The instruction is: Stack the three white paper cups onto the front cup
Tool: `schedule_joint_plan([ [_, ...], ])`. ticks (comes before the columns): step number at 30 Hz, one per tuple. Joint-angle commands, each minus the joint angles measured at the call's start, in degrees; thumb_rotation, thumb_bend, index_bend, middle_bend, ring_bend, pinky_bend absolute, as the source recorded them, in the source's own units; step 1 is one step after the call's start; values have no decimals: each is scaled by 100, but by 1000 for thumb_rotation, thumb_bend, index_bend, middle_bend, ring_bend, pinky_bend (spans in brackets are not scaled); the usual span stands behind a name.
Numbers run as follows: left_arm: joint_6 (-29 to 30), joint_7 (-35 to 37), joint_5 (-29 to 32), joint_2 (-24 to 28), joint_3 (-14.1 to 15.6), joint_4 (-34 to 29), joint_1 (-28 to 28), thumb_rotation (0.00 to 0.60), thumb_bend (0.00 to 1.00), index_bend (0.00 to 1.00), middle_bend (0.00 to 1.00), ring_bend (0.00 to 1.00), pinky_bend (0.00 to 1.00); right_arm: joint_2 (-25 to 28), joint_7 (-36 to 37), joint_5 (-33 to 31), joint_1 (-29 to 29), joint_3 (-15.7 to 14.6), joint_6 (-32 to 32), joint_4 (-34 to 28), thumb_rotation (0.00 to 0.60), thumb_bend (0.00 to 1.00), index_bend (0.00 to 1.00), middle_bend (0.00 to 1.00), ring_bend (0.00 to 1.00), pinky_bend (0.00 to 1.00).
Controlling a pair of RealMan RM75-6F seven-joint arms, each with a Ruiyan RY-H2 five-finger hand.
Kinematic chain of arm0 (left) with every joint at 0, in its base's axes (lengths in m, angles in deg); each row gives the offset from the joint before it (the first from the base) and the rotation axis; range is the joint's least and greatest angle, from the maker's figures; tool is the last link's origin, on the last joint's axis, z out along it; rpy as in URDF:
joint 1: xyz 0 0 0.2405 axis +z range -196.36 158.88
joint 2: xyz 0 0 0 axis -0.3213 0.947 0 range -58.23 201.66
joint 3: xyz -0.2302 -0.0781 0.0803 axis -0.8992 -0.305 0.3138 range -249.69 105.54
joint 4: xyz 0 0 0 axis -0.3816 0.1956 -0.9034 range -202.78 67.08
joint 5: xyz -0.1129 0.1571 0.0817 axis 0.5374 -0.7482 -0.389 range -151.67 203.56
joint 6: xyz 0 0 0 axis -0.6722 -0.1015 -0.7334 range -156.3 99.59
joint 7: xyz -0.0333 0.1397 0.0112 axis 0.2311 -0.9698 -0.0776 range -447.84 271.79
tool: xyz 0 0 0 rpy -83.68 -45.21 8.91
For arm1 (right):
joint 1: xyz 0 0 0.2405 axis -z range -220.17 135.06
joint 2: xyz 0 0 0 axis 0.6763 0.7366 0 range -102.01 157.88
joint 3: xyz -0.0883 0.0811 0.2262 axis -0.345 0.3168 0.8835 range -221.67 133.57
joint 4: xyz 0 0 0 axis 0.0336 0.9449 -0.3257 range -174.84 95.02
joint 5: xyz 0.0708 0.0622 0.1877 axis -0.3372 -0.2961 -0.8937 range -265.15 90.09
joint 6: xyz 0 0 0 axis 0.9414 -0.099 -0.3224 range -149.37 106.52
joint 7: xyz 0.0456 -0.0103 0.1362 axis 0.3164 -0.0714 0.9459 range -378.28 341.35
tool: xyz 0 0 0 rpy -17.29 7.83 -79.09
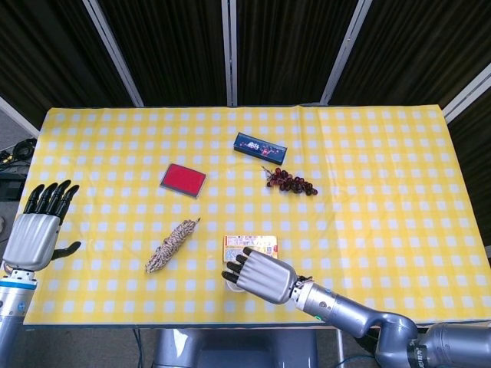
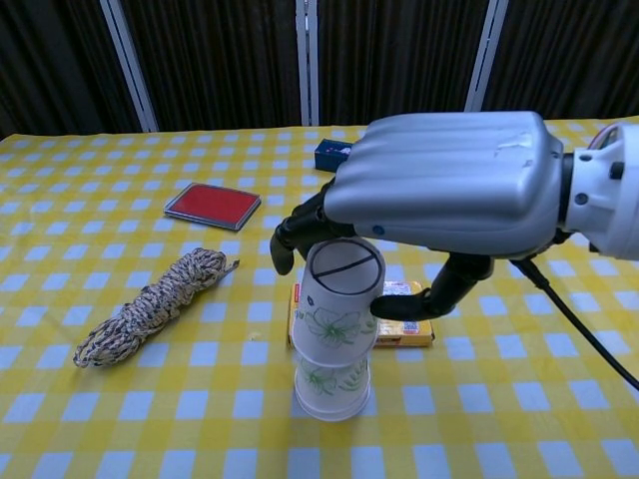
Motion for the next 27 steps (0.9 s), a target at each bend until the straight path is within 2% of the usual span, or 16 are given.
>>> schedule_joint_plan([
  [1,-7,10,1,4,-10,1,3,600,0,0,0,0,0,21,-108,-109,-34,-18,-92,-71,600,122,115,161,256,325],
  [3,-11,15,0,7,-15,3,7,600,0,0,0,0,0,40,-159,-154,-36,-23,-103,-115,600,46,42,85,166,270],
  [6,-22,17,-2,5,-18,7,9,600,0,0,0,0,0,74,-213,-187,-22,-35,-78,-172,600,11,0,29,96,243],
  [14,-37,-27,-24,-14,-22,9,20,600,0,0,0,0,0,157,-278,-171,34,-126,59,-248,600,12,0,15,56,196],
  [18,-52,-32,-6,-21,-37,18,21,600,0,0,0,0,0,322,-247,-93,162,-193,298,-181,600,12,0,0,2,62],
  [21,-27,4,-17,-28,-59,39,32,600,0,0,0,0,0,566,-172,62,401,-270,744,14,600,11,0,0,0,1],
  [27,131,200,-237,-143,-66,200,86,600,0,0,0,0,0,924,231,245,1096,-367,2035,706,600,10,0,0,0,0],
])
